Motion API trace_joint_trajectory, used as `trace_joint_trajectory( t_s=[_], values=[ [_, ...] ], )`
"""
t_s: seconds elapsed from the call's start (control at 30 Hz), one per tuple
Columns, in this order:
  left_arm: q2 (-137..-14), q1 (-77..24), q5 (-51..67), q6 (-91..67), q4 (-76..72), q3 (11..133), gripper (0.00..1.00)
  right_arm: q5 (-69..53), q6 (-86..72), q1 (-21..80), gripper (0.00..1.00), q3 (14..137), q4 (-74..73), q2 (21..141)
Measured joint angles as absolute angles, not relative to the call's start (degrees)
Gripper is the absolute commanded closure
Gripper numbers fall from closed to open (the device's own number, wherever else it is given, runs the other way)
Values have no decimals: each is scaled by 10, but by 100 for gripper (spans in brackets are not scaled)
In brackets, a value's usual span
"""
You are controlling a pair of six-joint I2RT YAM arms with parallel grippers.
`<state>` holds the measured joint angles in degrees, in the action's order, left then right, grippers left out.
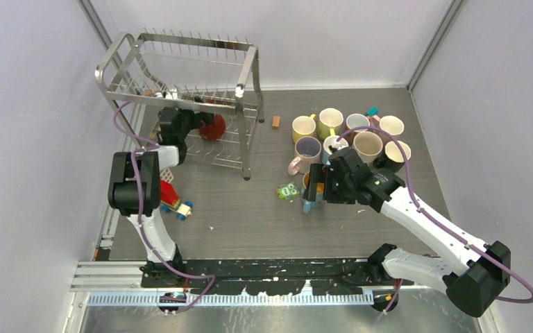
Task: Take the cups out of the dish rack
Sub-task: Unload the cup from the dish rack.
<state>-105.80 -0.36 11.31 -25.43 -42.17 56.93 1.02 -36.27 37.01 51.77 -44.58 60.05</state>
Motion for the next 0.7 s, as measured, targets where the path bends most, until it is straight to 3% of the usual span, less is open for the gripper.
trace_joint_trajectory(
  t_s=[0.37,0.7],
  values=[
    [-1093,-13,126,-284,-408,600,0,10,-361,370,0,514,-438,614],
    [-1060,-87,-9,-317,-345,598,0,9,-361,370,0,508,-428,619]
  ],
)
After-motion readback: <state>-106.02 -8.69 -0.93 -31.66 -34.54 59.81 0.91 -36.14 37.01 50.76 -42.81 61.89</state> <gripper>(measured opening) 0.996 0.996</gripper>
